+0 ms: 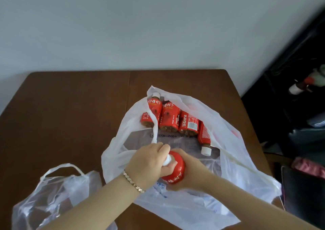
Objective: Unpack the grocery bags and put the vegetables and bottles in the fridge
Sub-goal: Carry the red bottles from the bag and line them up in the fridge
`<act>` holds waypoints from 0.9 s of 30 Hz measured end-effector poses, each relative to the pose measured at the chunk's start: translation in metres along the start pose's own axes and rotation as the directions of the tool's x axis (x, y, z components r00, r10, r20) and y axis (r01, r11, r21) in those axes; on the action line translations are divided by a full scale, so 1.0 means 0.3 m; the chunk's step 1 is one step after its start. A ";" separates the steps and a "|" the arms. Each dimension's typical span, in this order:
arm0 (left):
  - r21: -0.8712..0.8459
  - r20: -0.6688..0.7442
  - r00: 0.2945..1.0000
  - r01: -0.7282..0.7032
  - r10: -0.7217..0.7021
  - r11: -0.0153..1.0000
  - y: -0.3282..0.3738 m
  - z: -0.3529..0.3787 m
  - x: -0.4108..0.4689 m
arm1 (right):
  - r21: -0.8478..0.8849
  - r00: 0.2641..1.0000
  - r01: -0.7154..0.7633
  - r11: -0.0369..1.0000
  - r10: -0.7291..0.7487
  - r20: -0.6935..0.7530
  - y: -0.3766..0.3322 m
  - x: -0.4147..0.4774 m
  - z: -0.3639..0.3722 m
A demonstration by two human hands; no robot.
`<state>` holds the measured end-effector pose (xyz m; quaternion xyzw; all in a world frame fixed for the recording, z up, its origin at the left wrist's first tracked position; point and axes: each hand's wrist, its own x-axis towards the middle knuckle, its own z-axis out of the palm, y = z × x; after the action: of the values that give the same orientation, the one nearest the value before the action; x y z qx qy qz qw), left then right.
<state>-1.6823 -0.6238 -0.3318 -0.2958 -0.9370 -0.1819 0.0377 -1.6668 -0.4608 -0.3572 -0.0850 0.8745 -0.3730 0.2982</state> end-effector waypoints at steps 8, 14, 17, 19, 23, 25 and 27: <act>0.093 0.208 0.939 0.260 -0.275 0.961 0.007 0.057 -0.017 | -0.690 0.912 -0.408 0.597 0.308 -0.272 0.122 0.054 -0.103; 0.085 0.207 0.934 0.279 -0.290 0.957 0.008 0.054 -0.015 | -0.518 0.901 -0.433 0.738 0.336 -0.275 0.143 0.073 -0.065; 0.125 0.211 0.931 0.277 -0.298 0.953 0.020 0.068 -0.014 | -0.464 0.921 -0.382 0.800 0.288 -0.261 0.128 0.037 -0.073; 0.150 0.210 0.928 0.280 -0.307 0.948 0.026 0.070 -0.012 | -0.343 0.927 -0.337 0.877 0.244 -0.286 0.104 0.007 -0.094; 0.173 0.187 0.964 0.159 -0.191 0.972 0.012 0.066 -0.011 | -0.039 0.940 -0.240 0.970 0.222 -0.259 0.032 -0.010 -0.161; 0.186 0.189 0.977 0.061 -0.097 0.981 -0.006 0.071 -0.014 | 0.019 0.958 -0.222 0.975 0.222 -0.182 -0.009 -0.003 -0.168; 0.185 0.193 0.978 0.043 -0.079 0.982 -0.017 0.068 -0.013 | -0.022 0.975 -0.207 0.978 0.204 -0.085 -0.053 0.002 -0.139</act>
<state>-1.6813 -0.6224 -0.3530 -0.2789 -0.9573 -0.0673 -0.0356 -1.6928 -0.4472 -0.3237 0.0166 0.8958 -0.3297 0.2977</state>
